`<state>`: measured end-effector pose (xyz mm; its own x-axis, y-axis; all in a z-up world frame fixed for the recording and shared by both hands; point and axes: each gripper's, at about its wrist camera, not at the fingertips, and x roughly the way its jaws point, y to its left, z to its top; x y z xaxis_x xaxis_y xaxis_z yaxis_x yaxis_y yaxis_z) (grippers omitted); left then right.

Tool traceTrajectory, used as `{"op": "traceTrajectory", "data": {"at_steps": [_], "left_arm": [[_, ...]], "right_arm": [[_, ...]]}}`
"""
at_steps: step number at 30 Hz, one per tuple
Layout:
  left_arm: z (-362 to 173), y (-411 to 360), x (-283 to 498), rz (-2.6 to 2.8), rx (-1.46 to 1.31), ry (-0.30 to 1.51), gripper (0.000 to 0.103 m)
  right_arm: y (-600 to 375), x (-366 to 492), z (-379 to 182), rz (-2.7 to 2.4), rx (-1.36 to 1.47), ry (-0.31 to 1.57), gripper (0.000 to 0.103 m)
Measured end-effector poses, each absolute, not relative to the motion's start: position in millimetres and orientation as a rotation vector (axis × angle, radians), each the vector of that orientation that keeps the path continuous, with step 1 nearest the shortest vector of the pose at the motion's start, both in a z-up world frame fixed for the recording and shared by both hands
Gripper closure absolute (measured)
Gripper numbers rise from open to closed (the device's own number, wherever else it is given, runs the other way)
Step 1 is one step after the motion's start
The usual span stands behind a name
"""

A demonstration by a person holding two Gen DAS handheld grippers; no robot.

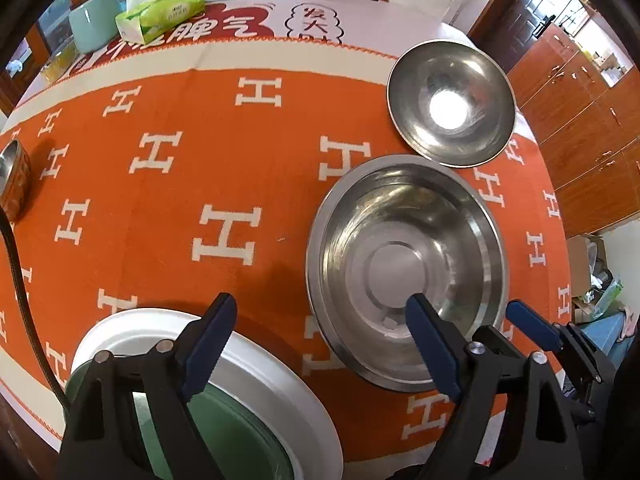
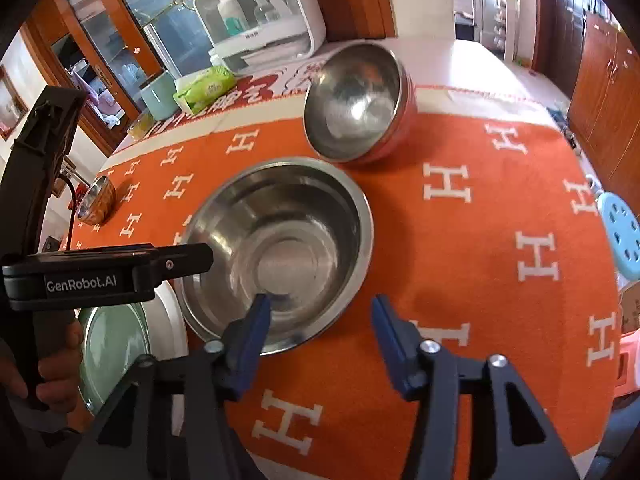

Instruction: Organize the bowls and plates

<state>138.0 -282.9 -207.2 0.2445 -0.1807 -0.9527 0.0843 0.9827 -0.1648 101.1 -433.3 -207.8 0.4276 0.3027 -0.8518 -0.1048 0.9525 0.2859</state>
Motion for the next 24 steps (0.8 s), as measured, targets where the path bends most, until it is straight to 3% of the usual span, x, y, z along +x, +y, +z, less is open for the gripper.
{"op": "traceTrajectory", "data": {"at_steps": [3,6,8,14,16,24], "left_arm": [[-213,-286,140,-0.174,-0.084,1.320,0.025],[-220,-288,142,-0.174,-0.096,1.340,0.036],[-224,-289,143,-0.179,-0.102,1.359,0.051],[-230,-289,145,-0.180,-0.109,1.373,0.079],[-230,-290,144,-0.186,-0.102,1.372,0.083],[-225,-297,140,-0.193,-0.012,1.373,0.085]], "right_arm": [[-434,103,-213,0.264,0.209,1.117,0.064],[-434,103,-215,0.284,0.224,1.117,0.069],[-433,103,-215,0.292,0.228,1.115,0.072],[-435,101,-215,0.296,0.248,1.108,0.075],[-436,101,-215,0.294,0.250,1.107,0.076],[-437,96,-208,0.285,0.247,1.074,0.077]]}}
